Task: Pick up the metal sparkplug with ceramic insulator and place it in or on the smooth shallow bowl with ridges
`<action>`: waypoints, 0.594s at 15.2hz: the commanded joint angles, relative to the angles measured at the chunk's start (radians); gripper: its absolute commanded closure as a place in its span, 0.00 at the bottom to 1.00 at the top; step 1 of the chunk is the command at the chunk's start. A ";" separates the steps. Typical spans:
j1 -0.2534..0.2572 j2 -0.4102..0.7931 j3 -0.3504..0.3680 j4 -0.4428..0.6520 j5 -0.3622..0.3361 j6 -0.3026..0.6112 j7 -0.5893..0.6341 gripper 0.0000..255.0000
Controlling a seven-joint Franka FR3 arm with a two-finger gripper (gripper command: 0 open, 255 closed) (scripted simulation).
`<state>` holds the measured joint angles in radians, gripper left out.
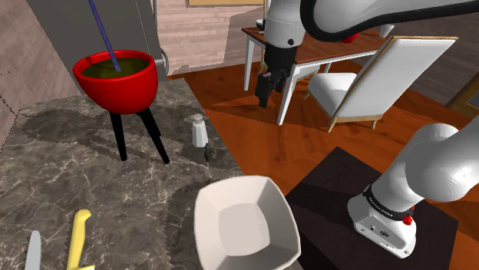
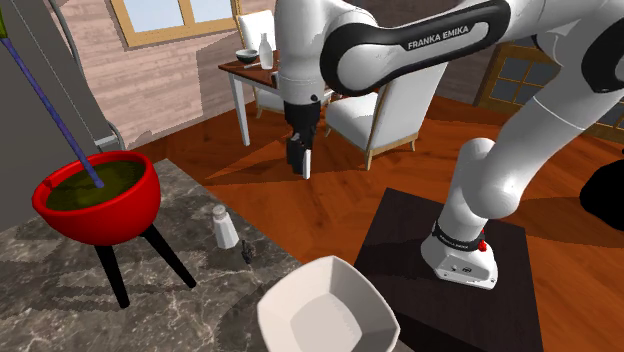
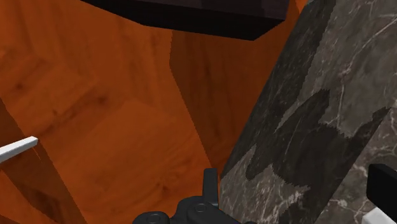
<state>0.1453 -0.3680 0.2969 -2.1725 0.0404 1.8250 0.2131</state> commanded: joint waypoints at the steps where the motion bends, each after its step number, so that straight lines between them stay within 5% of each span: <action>1: 0.009 0.066 0.030 0.049 -0.001 0.005 0.033 0.00; 9: 0.061 0.331 0.141 0.247 -0.046 0.019 0.180 0.00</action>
<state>0.2007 -0.0670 0.4287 -1.9530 0.0005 1.8492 0.3796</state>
